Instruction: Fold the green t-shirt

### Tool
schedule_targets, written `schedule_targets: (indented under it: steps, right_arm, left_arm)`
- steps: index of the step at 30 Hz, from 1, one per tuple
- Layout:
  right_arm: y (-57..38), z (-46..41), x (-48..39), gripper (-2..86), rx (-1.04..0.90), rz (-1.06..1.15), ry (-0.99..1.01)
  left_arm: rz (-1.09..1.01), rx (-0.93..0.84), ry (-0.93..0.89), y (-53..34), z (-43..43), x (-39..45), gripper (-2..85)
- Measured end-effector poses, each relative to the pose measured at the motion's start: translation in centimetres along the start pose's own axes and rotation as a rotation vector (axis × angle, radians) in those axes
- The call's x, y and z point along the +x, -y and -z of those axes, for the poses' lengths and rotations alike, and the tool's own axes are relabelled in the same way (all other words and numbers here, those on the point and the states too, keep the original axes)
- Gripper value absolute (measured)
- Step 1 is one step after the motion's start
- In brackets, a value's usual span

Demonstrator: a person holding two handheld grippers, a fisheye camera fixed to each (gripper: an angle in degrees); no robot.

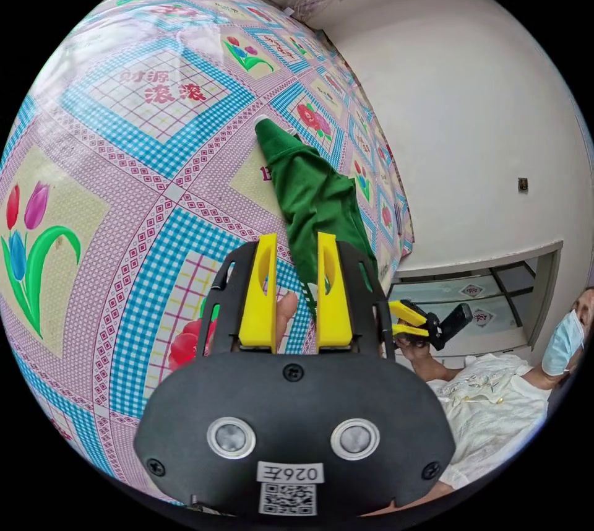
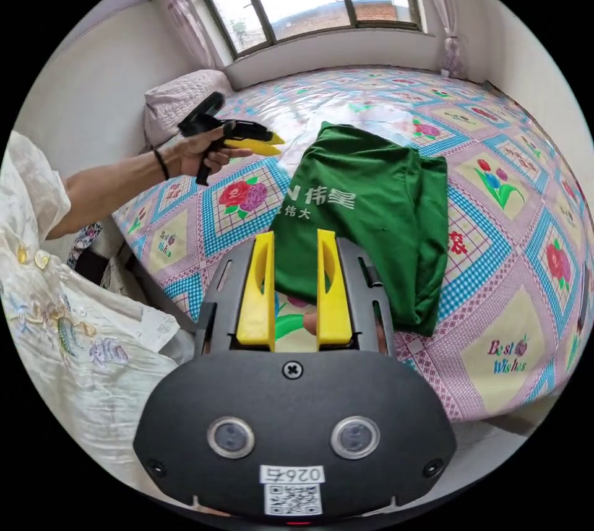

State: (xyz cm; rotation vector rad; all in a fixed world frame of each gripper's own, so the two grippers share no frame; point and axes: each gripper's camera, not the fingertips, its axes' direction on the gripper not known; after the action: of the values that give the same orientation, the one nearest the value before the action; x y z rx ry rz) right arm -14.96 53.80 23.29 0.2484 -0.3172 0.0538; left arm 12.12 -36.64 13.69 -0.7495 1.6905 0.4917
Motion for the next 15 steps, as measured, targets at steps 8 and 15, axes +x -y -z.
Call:
schedule_targets:
  steps: [8,15]
  right_arm:
    - [-4.8,7.3,10.5,5.8,0.095,-0.393,-0.090]
    - [-4.7,10.5,13.1,4.4,0.128,-0.416,-0.137]
  left_arm:
    - [-0.158,-0.048,-0.027,-3.3,-1.3,7.7,9.6]
    - [-0.292,-0.239,0.091,-2.8,-9.8,16.5,14.3]
